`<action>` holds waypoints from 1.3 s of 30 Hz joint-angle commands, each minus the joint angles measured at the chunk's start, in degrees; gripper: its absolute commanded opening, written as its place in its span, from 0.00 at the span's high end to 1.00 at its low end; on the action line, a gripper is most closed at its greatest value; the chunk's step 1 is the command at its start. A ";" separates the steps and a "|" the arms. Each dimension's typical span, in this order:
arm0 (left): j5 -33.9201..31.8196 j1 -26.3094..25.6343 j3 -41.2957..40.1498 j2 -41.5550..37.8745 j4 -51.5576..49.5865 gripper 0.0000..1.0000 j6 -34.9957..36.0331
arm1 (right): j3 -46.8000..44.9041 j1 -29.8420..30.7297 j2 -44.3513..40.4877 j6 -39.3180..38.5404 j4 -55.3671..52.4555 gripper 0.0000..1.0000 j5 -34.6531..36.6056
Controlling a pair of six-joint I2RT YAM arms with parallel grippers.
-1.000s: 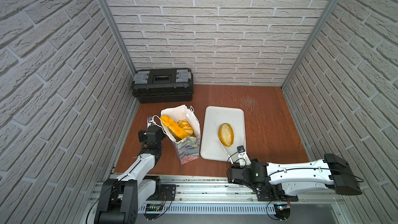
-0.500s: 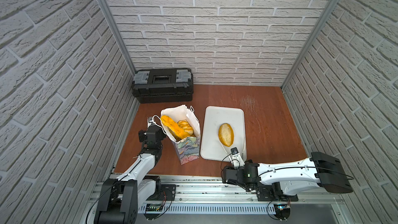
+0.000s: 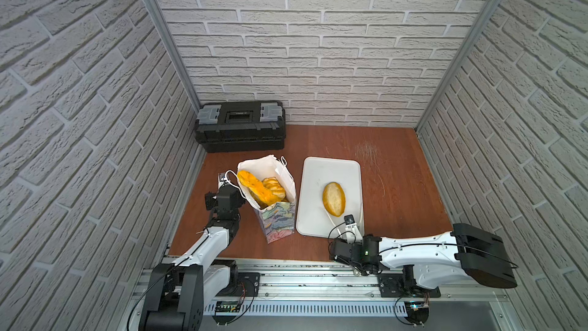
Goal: Pack bread into a paper bag
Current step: Pick up the clamp from the plate.
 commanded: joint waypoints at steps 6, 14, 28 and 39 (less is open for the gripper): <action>-0.16 -0.27 1.00 0.42 1.79 0.02 0.82 | 1.38 -1.10 3.03 -4.18 2.23 0.11 -0.49; -0.12 -0.27 1.00 0.76 1.94 0.02 0.82 | 0.29 -1.52 2.41 -2.86 2.20 0.37 -1.21; -0.17 -0.54 1.24 1.26 1.85 0.02 0.91 | 4.87 -0.82 -12.23 -5.85 -10.17 0.55 0.66; -0.38 -0.67 1.35 1.34 1.96 0.02 1.12 | 12.51 -0.82 -15.67 -10.59 -16.89 0.56 3.77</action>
